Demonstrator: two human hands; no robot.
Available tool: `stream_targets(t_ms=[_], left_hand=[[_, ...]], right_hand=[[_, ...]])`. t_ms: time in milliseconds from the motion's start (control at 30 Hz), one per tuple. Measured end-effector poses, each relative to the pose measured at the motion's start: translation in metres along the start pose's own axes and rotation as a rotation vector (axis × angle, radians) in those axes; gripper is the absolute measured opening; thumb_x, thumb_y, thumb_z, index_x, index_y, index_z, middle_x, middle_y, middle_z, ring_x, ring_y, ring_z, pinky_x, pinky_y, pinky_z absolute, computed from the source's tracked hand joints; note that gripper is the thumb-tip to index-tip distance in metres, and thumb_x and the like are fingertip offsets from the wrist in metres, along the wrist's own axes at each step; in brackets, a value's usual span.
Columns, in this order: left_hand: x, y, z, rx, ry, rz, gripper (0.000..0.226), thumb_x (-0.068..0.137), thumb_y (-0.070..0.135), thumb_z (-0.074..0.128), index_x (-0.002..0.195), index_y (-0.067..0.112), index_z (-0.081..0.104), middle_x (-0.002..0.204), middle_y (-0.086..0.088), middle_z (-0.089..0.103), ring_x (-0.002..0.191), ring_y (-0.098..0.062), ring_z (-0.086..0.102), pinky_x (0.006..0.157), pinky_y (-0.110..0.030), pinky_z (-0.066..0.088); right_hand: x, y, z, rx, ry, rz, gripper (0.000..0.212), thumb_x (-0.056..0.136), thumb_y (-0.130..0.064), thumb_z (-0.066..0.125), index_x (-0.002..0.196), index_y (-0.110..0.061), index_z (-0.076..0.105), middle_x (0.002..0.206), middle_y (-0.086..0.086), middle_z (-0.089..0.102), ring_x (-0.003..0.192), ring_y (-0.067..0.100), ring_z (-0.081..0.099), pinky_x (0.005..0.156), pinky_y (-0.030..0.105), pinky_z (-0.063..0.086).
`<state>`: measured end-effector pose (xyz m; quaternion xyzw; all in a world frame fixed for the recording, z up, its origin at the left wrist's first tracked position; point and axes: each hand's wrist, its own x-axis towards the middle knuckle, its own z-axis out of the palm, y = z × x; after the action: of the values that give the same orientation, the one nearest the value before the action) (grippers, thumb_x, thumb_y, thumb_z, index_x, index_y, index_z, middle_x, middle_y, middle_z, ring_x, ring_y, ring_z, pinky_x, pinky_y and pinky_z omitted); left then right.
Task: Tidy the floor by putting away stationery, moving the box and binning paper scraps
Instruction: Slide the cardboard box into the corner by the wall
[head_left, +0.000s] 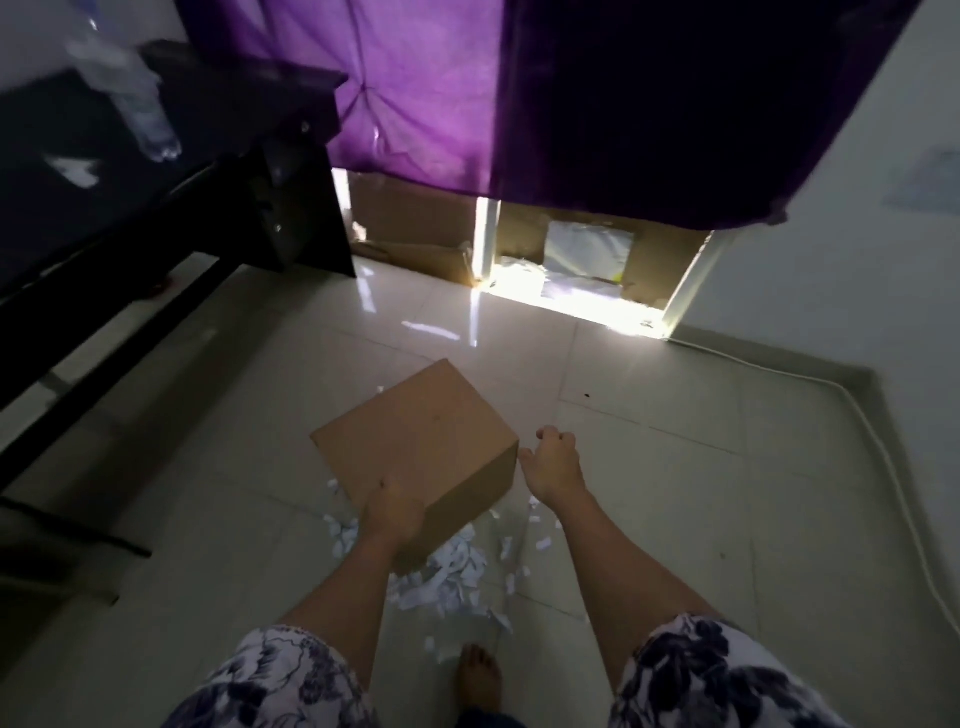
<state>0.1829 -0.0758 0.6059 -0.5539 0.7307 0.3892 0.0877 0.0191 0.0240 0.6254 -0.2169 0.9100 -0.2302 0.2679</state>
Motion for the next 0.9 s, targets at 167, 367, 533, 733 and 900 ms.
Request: stream_targets(t_ms=[167,367,533,733,900], left_hand=[[0.077,-0.023,-0.001,0.058,-0.012,-0.106,0.042,0.097,0.021,0.046,0.132,-0.002,0.046,0.13,-0.019,0.056,0.119,-0.033,0.055,0.095,-0.036,0.045],[0.185,-0.074,0.049,0.018,0.058,-0.269,0.051,0.091,0.028,0.047,0.134,0.002,0.042,0.137,-0.019,0.047,0.126,-0.037,0.045,0.105,-0.043,0.04],[0.256,-0.122,0.103,-0.052,-0.083,-0.513,0.114,0.064,0.068,0.069,0.148,0.007,0.024,0.154,-0.015,0.026,0.138,-0.033,0.032,0.111,-0.041,0.032],[0.28,-0.143,0.121,-0.587,-0.154,-0.564,0.078,0.07,0.019,0.083,0.133,-0.005,0.045,0.136,-0.018,0.052,0.121,-0.035,0.053,0.09,-0.043,0.047],[0.255,-0.115,0.088,-0.486,-0.05,-0.487,0.093,0.059,0.024,0.09,0.134,-0.006,0.044,0.136,-0.019,0.053,0.121,-0.035,0.053,0.1,-0.043,0.048]], right_hand=[[0.095,-0.009,0.034,-0.094,-0.093,0.073,0.043,0.097,-0.025,0.047,0.132,-0.001,0.041,0.137,0.023,0.036,0.122,0.04,0.045,0.101,0.041,0.039],[0.205,0.014,0.108,-0.145,-0.16,0.151,0.045,0.092,-0.023,0.049,0.131,-0.002,0.042,0.136,0.022,0.042,0.124,0.04,0.044,0.098,0.041,0.042],[0.277,0.054,0.187,-0.055,-0.185,0.22,0.081,0.084,-0.033,0.065,0.145,-0.006,0.019,0.147,0.017,0.029,0.131,0.037,0.037,0.106,0.042,0.039],[0.294,0.078,0.222,0.104,-0.131,0.317,0.098,0.073,-0.021,0.08,0.143,-0.004,0.014,0.145,0.012,0.014,0.124,0.035,0.041,0.107,0.038,0.04],[0.256,0.066,0.166,0.239,-0.04,0.403,0.089,0.076,-0.007,0.077,0.142,0.005,0.018,0.147,0.017,0.018,0.105,0.029,0.049,0.087,0.014,0.049]])
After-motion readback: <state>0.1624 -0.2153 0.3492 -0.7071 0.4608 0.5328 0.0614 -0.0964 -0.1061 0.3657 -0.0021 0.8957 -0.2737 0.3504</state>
